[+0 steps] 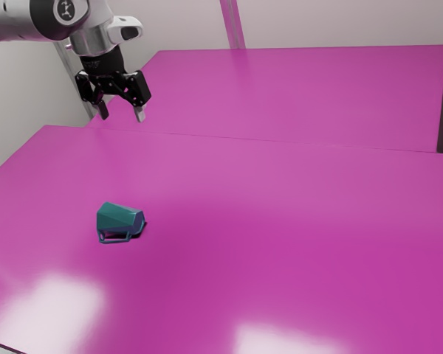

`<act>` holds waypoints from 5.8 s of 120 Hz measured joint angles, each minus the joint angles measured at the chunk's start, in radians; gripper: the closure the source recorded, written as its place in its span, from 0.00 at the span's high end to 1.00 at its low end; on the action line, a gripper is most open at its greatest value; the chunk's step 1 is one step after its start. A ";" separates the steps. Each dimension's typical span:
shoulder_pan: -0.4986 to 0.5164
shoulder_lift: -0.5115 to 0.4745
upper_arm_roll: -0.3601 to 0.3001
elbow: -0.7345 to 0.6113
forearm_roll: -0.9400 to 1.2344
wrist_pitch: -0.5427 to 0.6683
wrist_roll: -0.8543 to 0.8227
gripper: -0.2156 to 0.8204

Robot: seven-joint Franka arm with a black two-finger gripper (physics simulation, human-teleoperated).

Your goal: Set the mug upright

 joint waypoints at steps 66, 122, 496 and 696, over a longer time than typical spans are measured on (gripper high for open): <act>0.047 0.000 0.000 -0.006 -0.003 0.002 0.005 0.77; 0.241 -0.042 0.026 -0.221 -0.168 0.212 0.188 0.77; 0.593 0.235 0.042 -0.628 -0.952 0.495 1.174 0.77; 0.393 0.072 0.039 -0.626 -0.861 0.508 1.173 0.05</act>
